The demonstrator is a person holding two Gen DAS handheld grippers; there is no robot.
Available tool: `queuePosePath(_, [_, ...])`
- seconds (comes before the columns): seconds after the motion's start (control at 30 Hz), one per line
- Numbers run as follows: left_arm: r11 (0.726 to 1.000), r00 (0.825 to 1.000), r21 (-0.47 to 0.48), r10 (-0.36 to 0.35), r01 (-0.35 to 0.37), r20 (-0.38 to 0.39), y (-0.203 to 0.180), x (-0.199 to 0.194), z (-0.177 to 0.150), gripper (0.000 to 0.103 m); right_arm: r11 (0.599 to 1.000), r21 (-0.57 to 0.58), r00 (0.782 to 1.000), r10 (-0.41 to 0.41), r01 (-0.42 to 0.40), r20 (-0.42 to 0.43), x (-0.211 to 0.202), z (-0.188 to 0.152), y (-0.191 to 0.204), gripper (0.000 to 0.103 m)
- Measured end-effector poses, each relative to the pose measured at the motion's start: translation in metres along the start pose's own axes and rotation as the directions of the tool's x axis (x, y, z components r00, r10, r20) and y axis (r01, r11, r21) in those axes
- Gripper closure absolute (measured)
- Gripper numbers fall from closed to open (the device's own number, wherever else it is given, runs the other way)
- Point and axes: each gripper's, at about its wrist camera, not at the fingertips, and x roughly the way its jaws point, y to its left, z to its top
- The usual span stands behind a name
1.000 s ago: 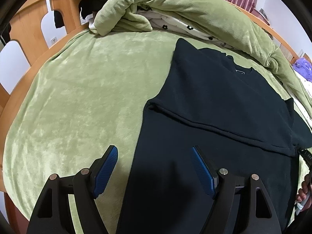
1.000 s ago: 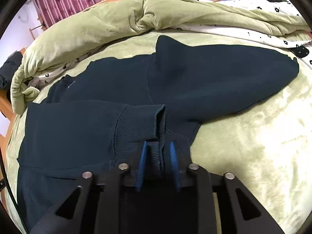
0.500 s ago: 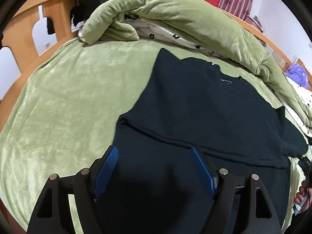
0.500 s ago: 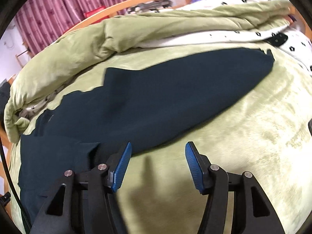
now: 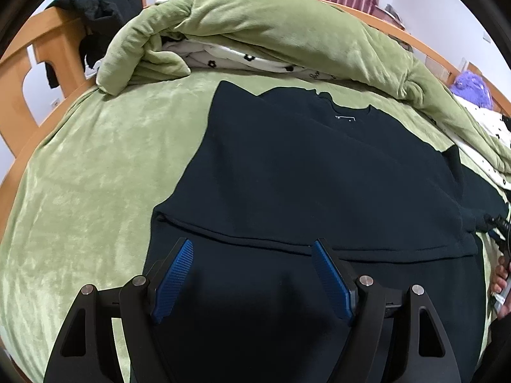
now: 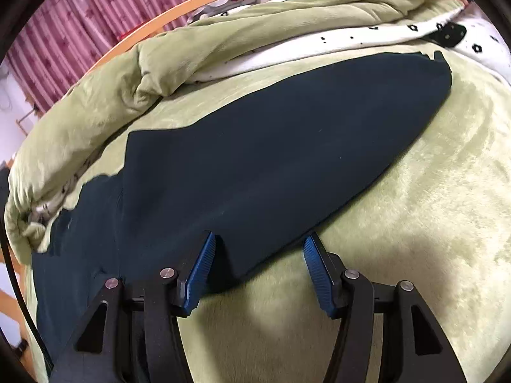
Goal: Fold small clothes
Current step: 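Move the right tool to the other sleeve end and grasp it, then fold the held sleeve across the sweatshirt body with the right tool and release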
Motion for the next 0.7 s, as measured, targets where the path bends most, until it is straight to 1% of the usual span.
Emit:
queuePosePath(0.07, [1.0,1.0,0.009,0.002,-0.002,-0.004,-0.003,0.002,-0.001,0.028,1.0,0.003,1.0,0.001,-0.001,0.013,0.003,0.002,-0.001,0.046])
queuePosePath(0.1, [1.0,1.0,0.009,-0.001,0.001,-0.008,-0.004,0.004,-0.002,0.028,1.0,-0.002,1.0,-0.003,0.003,0.018,0.003,0.002,0.0,0.049])
queuePosePath(0.13, [1.0,1.0,0.006,-0.006,0.006,-0.013,-0.004,0.005,-0.003,0.028,1.0,-0.017,0.999,-0.016,0.016,0.027,0.004,0.003,0.002,0.066])
queuePosePath(0.17, [1.0,1.0,-0.001,-0.019,0.019,-0.018,-0.003,0.006,-0.005,0.028,0.998,-0.049,0.999,-0.032,0.034,0.044,0.005,0.003,0.004,0.081])
queuePosePath(0.2, [1.0,0.999,-0.007,-0.029,0.029,-0.022,-0.003,0.007,-0.006,0.028,0.996,-0.077,0.998,-0.034,0.038,0.05,0.006,0.003,0.007,0.092])
queuePosePath(0.3, [0.999,0.999,-0.011,-0.032,0.032,-0.027,-0.003,0.012,-0.01,0.028,0.996,-0.076,0.995,-0.034,0.041,0.091,-0.001,0.005,0.009,0.094])
queuePosePath(0.4, [1.0,0.998,-0.005,-0.024,0.024,-0.065,-0.001,0.021,-0.017,0.028,0.991,-0.118,0.984,-0.042,0.063,0.175,-0.02,0.006,0.026,0.095])
queuePosePath(0.5, [1.0,0.995,-0.011,-0.005,0.004,-0.102,0.005,0.029,-0.021,0.028,0.989,-0.135,0.974,-0.027,0.059,0.225,-0.035,0.008,0.042,0.095])
queuePosePath(0.57, [1.0,0.991,-0.031,-0.002,-0.002,-0.13,0.013,0.033,-0.026,0.028,0.986,-0.16,0.965,-0.012,0.056,0.262,-0.049,0.008,0.057,0.096])
queuePosePath(0.63, [0.998,0.986,-0.063,-0.017,0.007,-0.168,0.024,0.038,-0.03,0.028,0.981,-0.188,0.957,0.001,0.056,0.291,-0.06,0.008,0.071,0.096])
queuePosePath(0.7, [0.997,0.982,-0.082,-0.031,0.016,-0.188,0.035,0.039,-0.036,0.028,0.973,-0.223,0.946,0.024,0.052,0.324,-0.074,0.007,0.089,0.096])
